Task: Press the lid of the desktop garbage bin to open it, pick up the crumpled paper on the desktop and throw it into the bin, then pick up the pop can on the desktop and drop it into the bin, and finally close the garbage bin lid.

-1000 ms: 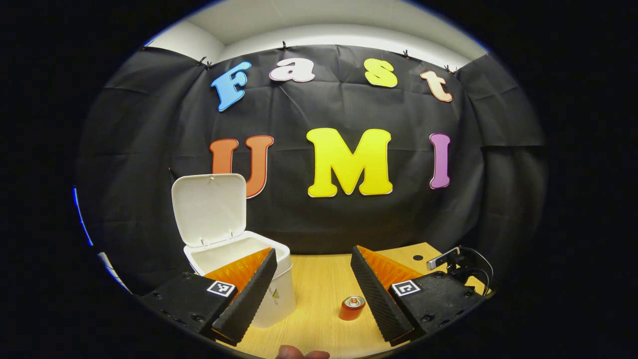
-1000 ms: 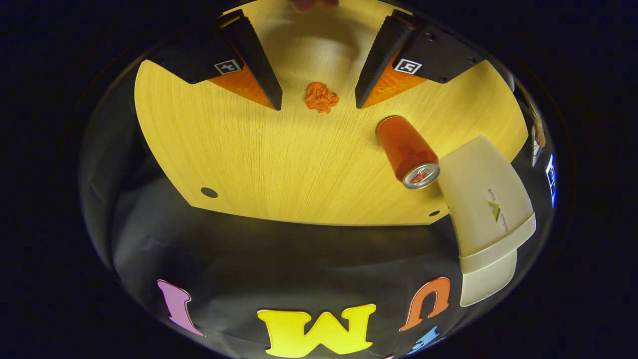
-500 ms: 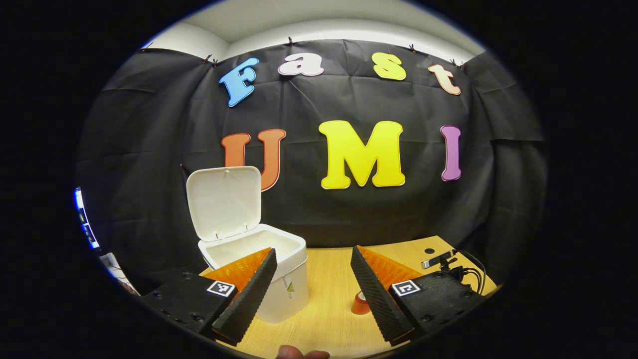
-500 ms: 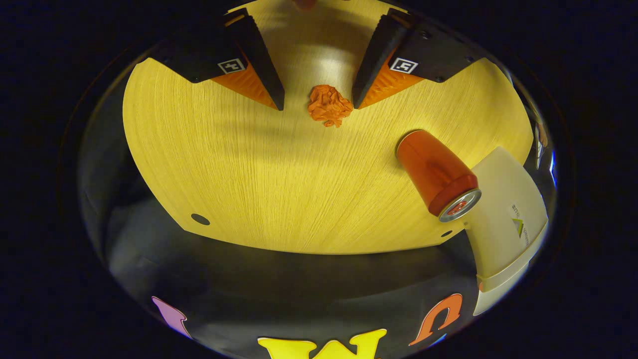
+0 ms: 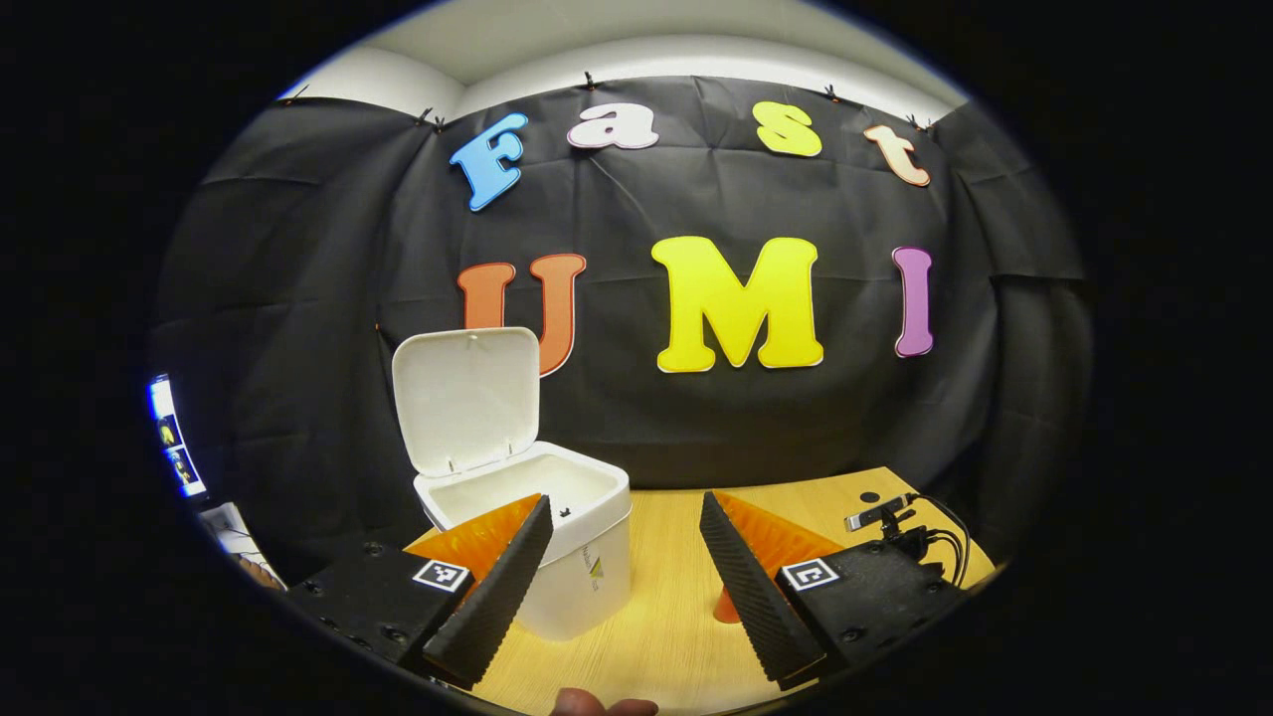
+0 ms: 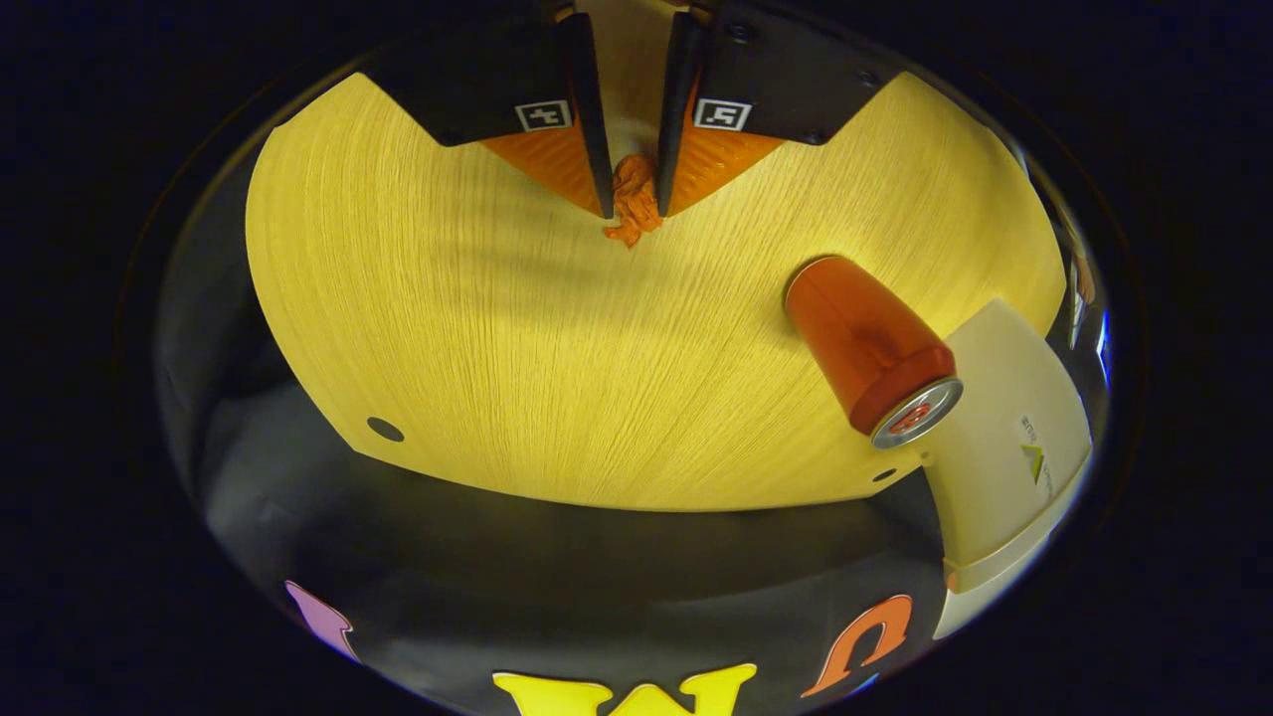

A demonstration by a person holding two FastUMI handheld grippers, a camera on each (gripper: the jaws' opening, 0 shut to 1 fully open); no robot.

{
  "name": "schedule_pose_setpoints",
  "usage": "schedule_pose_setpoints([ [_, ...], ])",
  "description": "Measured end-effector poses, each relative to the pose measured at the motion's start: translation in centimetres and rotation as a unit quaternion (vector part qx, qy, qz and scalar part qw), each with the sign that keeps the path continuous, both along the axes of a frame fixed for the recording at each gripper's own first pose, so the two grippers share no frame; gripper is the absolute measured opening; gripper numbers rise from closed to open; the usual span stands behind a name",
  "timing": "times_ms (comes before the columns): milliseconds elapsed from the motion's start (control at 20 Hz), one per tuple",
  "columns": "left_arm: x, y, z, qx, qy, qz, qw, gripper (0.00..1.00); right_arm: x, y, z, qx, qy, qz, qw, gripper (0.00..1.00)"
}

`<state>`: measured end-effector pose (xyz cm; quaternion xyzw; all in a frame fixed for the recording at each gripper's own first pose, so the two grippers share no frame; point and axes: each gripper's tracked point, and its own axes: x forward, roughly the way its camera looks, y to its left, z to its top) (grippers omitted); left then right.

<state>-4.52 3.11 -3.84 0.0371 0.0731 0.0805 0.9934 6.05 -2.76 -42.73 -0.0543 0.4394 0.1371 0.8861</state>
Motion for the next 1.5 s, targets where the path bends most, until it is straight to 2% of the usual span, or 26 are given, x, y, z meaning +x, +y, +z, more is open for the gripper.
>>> schedule_pose_setpoints([
  [150,-0.3,0.0,0.1,0.001,0.0,0.002,1.0,0.98,0.2,-0.3,0.2,-0.005,-0.003,0.001,1.0,0.3],
  [200,-0.5,0.1,0.0,0.001,0.0,0.004,1.0,0.98,-0.1,-0.3,0.2,-0.006,0.001,0.004,1.0,0.18],
  [300,-0.9,0.1,-0.1,-0.001,0.0,0.006,1.0,0.98,-0.3,-0.2,0.4,-0.006,0.003,0.012,1.0,0.15],
  [350,-1.0,0.2,-0.1,-0.001,0.001,0.007,1.0,0.98,-0.5,0.0,0.6,-0.004,0.004,0.014,1.0,0.18],
  [650,-1.6,0.0,0.2,-0.008,-0.002,0.006,1.0,0.98,-1.1,1.2,4.7,0.017,-0.016,0.026,0.999,0.18],
  [800,-1.7,-0.2,0.2,-0.01,-0.007,0.002,1.0,0.98,-0.5,1.9,9.4,0.038,-0.054,0.03,0.997,0.15],
  [850,-1.6,-0.2,0.1,-0.009,-0.006,0.0,1.0,0.98,-0.6,2.2,11.2,0.046,-0.067,0.033,0.996,0.18],
  [1100,-1.0,-0.4,0.1,-0.009,-0.012,-0.012,1.0,0.98,0.5,4.1,20.9,0.086,-0.13,0.043,0.987,0.18],
  [1500,-1.4,0.8,0.1,-0.009,-0.018,-0.009,1.0,0.98,1.7,11.3,35.5,0.161,-0.227,0.097,0.956,0.17],
])
